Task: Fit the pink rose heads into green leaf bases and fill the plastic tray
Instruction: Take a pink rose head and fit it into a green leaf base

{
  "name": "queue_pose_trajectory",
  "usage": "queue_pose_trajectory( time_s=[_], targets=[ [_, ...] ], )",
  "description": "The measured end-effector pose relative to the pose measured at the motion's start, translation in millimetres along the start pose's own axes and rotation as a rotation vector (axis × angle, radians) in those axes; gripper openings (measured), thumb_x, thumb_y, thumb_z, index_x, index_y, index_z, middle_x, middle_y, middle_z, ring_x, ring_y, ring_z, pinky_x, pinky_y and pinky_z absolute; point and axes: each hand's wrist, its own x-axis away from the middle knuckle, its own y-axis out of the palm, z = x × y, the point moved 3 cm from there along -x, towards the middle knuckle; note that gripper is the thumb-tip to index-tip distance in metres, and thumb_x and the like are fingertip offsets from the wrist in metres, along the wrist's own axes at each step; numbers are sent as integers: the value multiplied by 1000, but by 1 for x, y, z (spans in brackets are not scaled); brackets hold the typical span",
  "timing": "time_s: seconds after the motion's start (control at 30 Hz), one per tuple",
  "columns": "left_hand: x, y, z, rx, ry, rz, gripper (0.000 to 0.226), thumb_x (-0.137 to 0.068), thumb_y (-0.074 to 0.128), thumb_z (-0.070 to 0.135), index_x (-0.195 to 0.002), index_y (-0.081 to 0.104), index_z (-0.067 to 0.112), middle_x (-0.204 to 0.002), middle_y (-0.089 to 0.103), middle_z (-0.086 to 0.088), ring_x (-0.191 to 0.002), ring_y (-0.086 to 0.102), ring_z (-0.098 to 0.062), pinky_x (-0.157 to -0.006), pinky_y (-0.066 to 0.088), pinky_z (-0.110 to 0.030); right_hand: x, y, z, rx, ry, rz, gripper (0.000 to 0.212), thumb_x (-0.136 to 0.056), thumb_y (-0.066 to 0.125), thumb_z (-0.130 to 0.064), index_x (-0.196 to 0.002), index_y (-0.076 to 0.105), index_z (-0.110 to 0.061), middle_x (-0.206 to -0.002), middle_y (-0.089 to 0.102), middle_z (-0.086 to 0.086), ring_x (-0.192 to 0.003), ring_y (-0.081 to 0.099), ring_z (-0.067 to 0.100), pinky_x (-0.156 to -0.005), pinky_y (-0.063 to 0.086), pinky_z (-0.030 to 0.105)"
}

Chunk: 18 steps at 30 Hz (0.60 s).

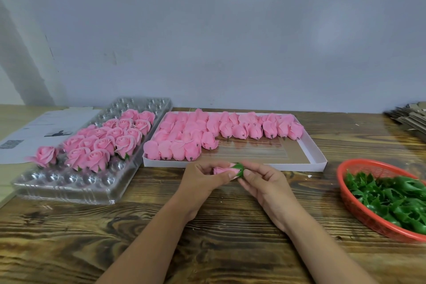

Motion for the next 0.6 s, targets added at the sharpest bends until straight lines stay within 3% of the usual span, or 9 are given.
queue_pose_trajectory(
  time_s=[0.17, 0.3, 0.4, 0.6],
  targets=[
    [2, 3, 0, 41, -20, -65, 24, -70, 86, 22, -93, 82, 20, -98, 79, -8, -90, 73, -14, -79, 58, -25, 1, 0, 2, 83, -5, 24, 23, -88, 63, 4, -103, 74, -10, -101, 77, 8, -90, 71, 11, -74, 58, 21],
    [2, 1, -1, 26, -39, -66, 27, -68, 87, 24, -94, 81, 20, -99, 78, -9, -91, 72, -16, -80, 58, -27, 2, -1, 0, 221, -21, 32, 22, -89, 66, -4, -97, 79, -20, -98, 77, 1, -80, 66, 4, -67, 51, 18],
    [1, 1, 0, 29, -28, -72, 28, -67, 87, 23, -94, 81, 21, -100, 78, -10, -92, 72, -17, -80, 58, -27, 2, -2, -3, 201, -38, 25, 24, -89, 64, 0, -92, 80, -17, -82, 75, 7, -69, 64, 8, -64, 54, 19],
    [2, -1, 0, -26, -19, -43, 26, -66, 89, 21, -90, 80, 25, -97, 78, -8, -90, 71, -17, -79, 57, -29, 3, -5, -6, 313, -111, 90, 15, -87, 67, 2, -88, 76, -10, -72, 73, 11, -64, 65, 11, -60, 55, 18]
  ],
)
